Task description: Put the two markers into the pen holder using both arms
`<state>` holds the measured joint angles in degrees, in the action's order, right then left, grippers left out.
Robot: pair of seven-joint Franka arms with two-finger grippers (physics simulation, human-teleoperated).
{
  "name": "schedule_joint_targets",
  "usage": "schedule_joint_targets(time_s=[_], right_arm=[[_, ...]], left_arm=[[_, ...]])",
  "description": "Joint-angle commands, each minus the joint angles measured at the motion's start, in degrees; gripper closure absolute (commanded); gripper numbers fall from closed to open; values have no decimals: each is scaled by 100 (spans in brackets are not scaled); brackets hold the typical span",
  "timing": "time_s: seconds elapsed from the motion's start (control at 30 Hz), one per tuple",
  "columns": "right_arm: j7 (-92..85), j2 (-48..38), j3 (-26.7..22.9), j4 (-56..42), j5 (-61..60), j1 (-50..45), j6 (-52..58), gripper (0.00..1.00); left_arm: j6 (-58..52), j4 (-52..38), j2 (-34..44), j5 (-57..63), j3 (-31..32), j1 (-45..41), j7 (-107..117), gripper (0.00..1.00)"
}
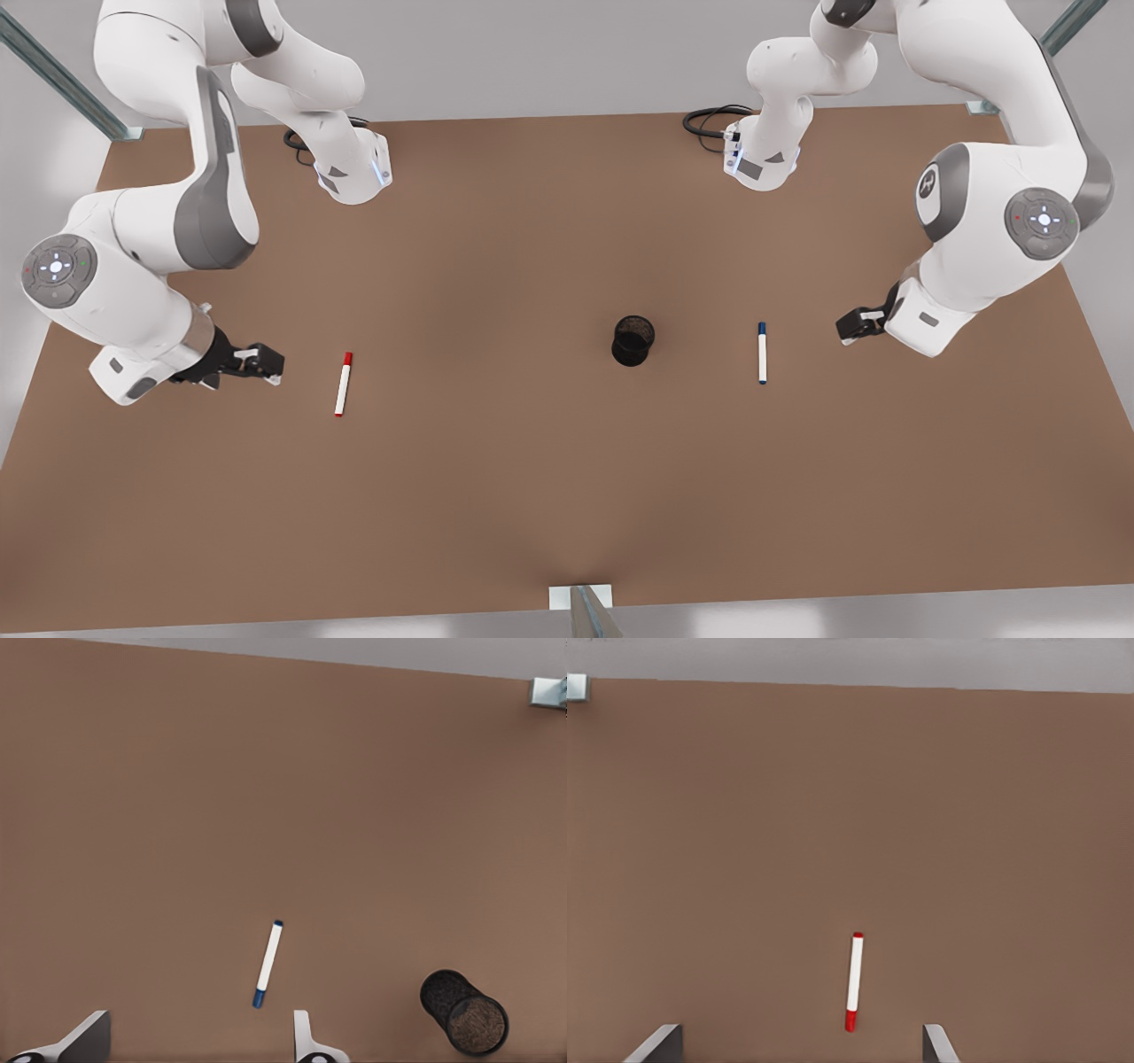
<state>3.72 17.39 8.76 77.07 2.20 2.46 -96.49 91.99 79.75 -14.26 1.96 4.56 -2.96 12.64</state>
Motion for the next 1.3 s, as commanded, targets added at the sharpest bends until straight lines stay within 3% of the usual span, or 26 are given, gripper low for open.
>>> schedule_joint_targets(time_s=[0.0, 0.07, 0.2, 0.3, 0.5, 0.83, 0.9, 0.97, 1.17, 1.27], right_arm=[[-47, 37, 3, 10, 61, -17, -98, 0], [-38, 186, 3, 106, 70, -131, -238, 0], [226, 221, 3, 1468, 61, -263, -1434, 0], [454, 230, 21, 2355, 61, -272, -2136, 0], [727, 1118, 21, 2532, 44, 36, -3191, 0], [490, 1856, 21, 2427, 70, 299, -3446, 0], [498, 1768, 21, 2655, 184, 308, -3473, 0], [498, 1549, 21, 3163, 193, 317, -3919, 0], [472, 1355, 21, 3912, 193, 449, -4773, 0], [490, 1425, 21, 3877, 193, 422, -4835, 0]], left_arm=[[-32, -3, -15, 6, 1, -3, -887, 0], [257, 76, -270, -47, 9, -29, -895, 0], [3060, 2395, -288, -399, 27, -38, -887, 0], [4387, 3221, -587, -355, 27, -90, -913, 0], [5382, 3653, -1149, -109, 18, -99, -1836, 0], [5778, 3943, -1509, -109, 18, -73, -1924, 0], [5751, 3978, -1501, -109, 18, -73, -1932, 23], [5751, 4022, -1509, -109, 18, -99, -1932, 39], [5751, 4014, -1615, -109, 18, -117, -1906, 48], [5751, 4014, -1606, -117, 18, -117, -1888, 60]])
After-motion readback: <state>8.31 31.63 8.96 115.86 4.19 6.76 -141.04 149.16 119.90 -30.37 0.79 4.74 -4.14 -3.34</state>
